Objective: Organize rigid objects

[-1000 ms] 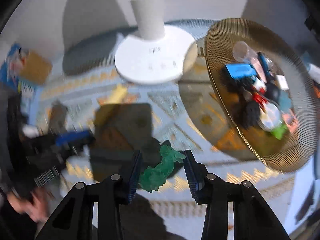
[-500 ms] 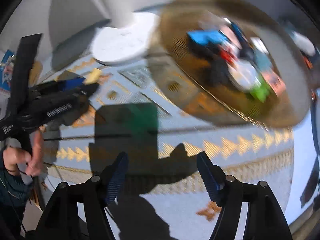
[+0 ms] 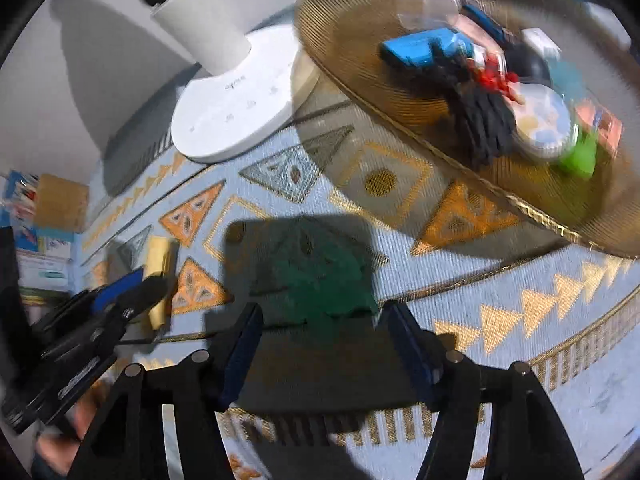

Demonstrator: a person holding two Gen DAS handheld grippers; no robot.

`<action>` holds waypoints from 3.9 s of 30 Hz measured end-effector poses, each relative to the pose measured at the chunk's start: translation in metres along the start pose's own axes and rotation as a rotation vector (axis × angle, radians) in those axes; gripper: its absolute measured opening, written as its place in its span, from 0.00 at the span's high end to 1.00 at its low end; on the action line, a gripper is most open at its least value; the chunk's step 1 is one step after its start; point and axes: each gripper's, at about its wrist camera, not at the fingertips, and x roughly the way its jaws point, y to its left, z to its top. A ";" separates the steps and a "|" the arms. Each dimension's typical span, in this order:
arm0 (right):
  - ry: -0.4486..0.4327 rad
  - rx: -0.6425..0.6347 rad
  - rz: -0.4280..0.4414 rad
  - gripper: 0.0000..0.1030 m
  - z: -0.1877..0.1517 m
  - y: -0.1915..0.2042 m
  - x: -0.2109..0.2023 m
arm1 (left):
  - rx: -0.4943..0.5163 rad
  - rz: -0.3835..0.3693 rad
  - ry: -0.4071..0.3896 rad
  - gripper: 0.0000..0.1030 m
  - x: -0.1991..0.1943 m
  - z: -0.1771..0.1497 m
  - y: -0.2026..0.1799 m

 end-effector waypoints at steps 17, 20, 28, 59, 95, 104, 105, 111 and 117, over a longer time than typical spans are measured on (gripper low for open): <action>-0.294 0.025 0.174 0.69 0.009 -0.080 -0.168 | 0.044 -0.083 -0.209 0.80 -0.097 0.008 -0.079; -0.400 0.074 0.138 0.69 0.032 -0.112 -0.201 | 0.075 -0.099 -0.293 0.80 -0.121 0.021 -0.104; -0.534 0.095 0.044 0.69 0.052 -0.176 -0.267 | 0.142 -0.114 -0.406 0.80 -0.144 0.050 -0.157; -0.257 0.003 -0.010 0.40 0.092 -0.215 -0.161 | 0.111 -0.044 -0.173 0.16 -0.019 0.095 -0.204; -0.156 -0.209 0.118 0.23 -0.009 0.021 -0.126 | -0.141 0.130 -0.216 0.15 -0.125 -0.030 -0.024; -0.074 -0.243 0.055 0.10 -0.036 0.054 -0.080 | -0.227 0.243 -0.138 0.15 -0.095 -0.056 0.015; -0.079 -0.249 0.047 0.10 -0.037 0.057 -0.078 | -0.221 0.262 -0.140 0.15 -0.095 -0.059 0.017; -0.114 -0.282 -0.018 0.10 -0.036 0.078 -0.056 | -0.199 0.329 -0.178 0.15 -0.097 -0.062 0.036; -0.133 -0.297 -0.069 0.10 -0.032 0.092 -0.045 | -0.313 0.271 -0.142 0.15 -0.072 -0.066 0.068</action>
